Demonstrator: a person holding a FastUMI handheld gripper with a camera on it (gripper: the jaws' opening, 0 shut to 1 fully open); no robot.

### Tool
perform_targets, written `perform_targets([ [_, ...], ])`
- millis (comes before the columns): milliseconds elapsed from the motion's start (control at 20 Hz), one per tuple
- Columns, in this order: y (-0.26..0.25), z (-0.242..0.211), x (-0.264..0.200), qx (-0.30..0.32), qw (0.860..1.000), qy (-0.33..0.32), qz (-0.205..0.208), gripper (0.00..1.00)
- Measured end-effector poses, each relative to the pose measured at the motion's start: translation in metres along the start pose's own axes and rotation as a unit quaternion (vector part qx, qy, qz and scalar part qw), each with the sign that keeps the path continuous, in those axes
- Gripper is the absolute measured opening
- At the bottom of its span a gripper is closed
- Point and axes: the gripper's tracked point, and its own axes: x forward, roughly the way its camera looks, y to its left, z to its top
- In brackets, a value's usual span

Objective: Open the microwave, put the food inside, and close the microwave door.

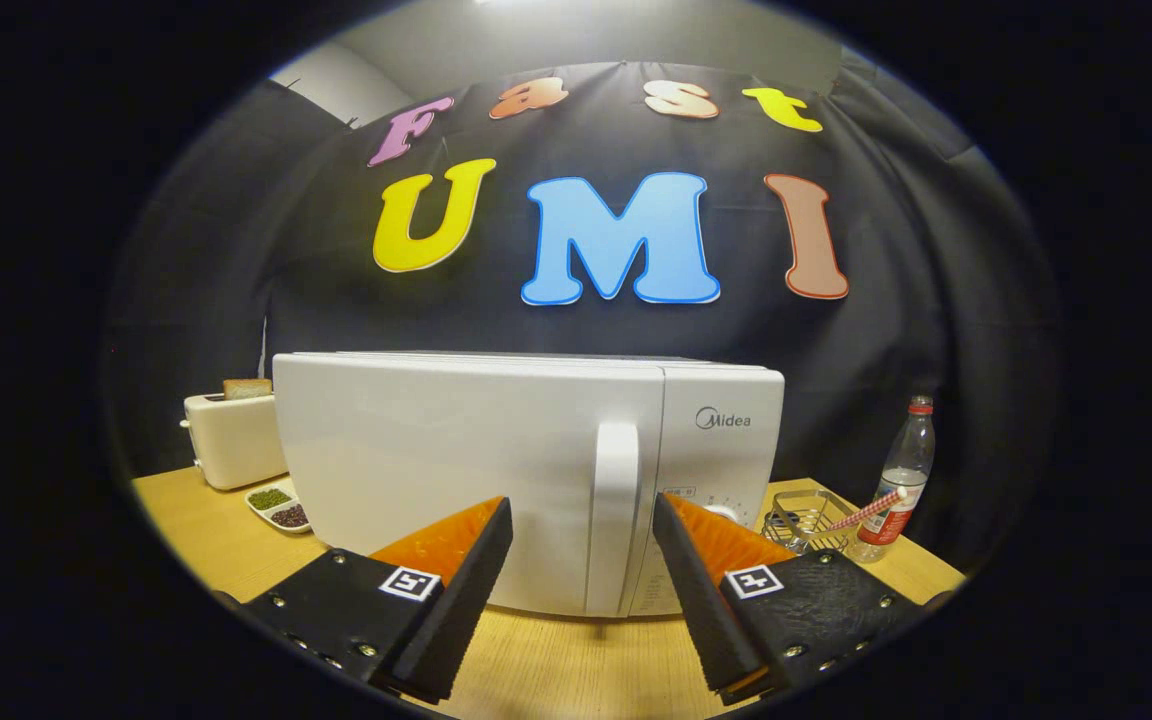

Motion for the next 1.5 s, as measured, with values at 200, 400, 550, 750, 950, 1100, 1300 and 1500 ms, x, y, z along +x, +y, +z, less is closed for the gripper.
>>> perform_targets([
  [200,-0.007,-0.01,0.013,-0.016,1.0,-0.002,-0.026,0.73],
  [400,-0.021,-0.034,0.025,0.006,0.998,0.036,-0.057,0.5],
  [550,-0.016,-0.04,0.027,0.02,0.998,0.044,-0.038,0.5],
  [750,-0.015,-0.037,0.028,-0.011,0.998,0.03,-0.048,0.29],
  [950,-0.015,-0.038,0.027,-0.002,0.999,0.031,-0.038,0.21],
  [1100,-0.014,-0.037,0.026,0.008,0.999,0.03,-0.032,0.12],
  [1300,-0.013,-0.036,0.028,0.024,0.999,0.027,-0.022,0.12],
  [1500,-0.008,-0.035,0.012,-0.001,0.999,0.02,-0.028,0.11],
])
